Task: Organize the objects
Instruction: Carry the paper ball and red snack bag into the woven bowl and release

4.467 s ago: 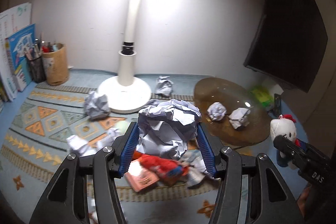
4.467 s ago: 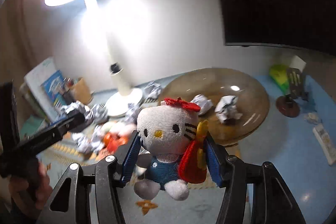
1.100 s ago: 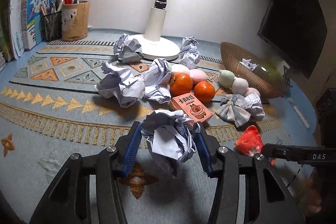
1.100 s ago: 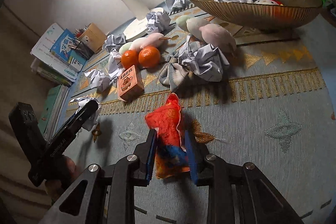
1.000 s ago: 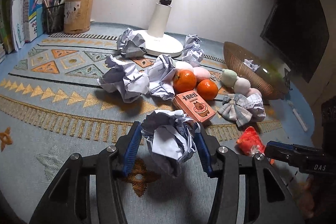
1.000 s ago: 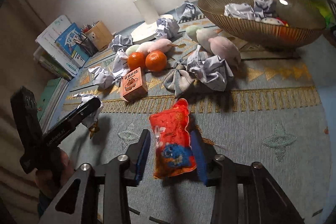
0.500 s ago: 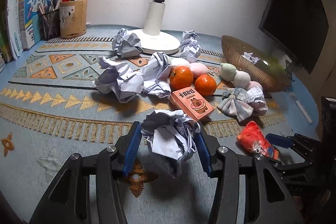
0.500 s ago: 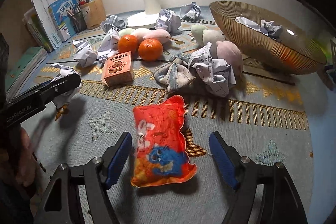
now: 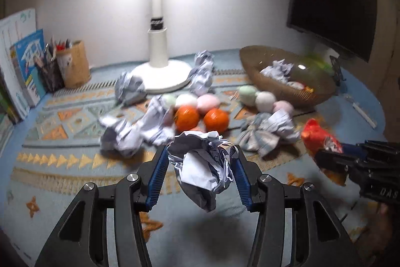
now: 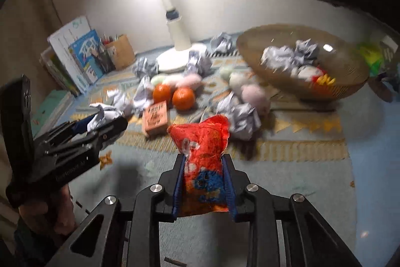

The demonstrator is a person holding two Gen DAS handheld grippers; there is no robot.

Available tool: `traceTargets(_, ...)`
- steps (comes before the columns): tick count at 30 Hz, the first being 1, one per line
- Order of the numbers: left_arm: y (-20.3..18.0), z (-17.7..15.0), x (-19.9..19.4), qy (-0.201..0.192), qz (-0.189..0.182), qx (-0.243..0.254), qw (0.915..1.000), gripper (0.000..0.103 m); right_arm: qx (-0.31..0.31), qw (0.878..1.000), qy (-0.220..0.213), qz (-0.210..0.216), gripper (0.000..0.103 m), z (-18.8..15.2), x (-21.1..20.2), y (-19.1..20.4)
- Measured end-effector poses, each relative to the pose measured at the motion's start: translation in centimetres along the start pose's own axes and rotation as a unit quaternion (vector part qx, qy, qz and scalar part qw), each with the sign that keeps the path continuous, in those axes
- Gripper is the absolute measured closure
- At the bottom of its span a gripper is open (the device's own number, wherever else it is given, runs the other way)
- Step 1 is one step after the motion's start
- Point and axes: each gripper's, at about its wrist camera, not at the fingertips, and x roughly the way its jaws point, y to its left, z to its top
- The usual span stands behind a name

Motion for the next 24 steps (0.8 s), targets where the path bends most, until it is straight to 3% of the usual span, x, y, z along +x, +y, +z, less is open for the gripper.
traceTargets(4,-4.5,6.6,-0.5,-0.048,-0.04,0.044,0.9971,0.055,0.056,0.994,-0.087,-0.024,0.075,5.5,-3.8,-4.7)
traceTargets(8,-7.2,11.7,1.1,-0.1,-0.108,0.01,0.9891,0.055,0.129,0.983,-0.133,0.014,0.075,9.0,-4.9,-9.5)
traceTargets(10,-8.2,13.4,2.9,-0.101,-0.127,-0.004,0.9868,0.055,0.134,0.981,-0.139,-0.01,0.075,10.5,-4.3,-10.5)
traceTargets(14,-10.0,15.2,7.2,-0.096,-0.147,-0.02,0.9843,0.051,0.151,0.98,-0.127,-0.028,0.074,12.5,-1.9,-12.9)
traceTargets(15,-10.2,15.3,8.2,-0.098,-0.144,-0.026,0.9843,0.034,0.159,0.981,-0.114,-0.019,0.072,13.0,-0.7,-13.9)
traceTargets(16,-10.2,15.2,9.2,-0.098,-0.132,-0.032,0.9859,0.002,0.171,0.981,-0.094,-0.001,0.07,13.1,0.7,-15.1)
traceTargets(18,-9.6,14.7,10.6,-0.092,-0.106,-0.055,0.9886,0.001,0.195,0.978,-0.066,0.027,0.064,12.5,2.9,-17.1)
traceTargets(20,-8.8,14.0,11.7,-0.068,-0.107,-0.055,0.9904,0.001,0.215,0.975,-0.042,0.026,0.064,10.9,3.8,-18.3)
traceTargets(24,-5.9,11.8,9.7,-0.07,-0.094,-0.062,0.9912,0.001,0.179,0.982,-0.028,0.045,0.061,6.9,2.9,-15.6)
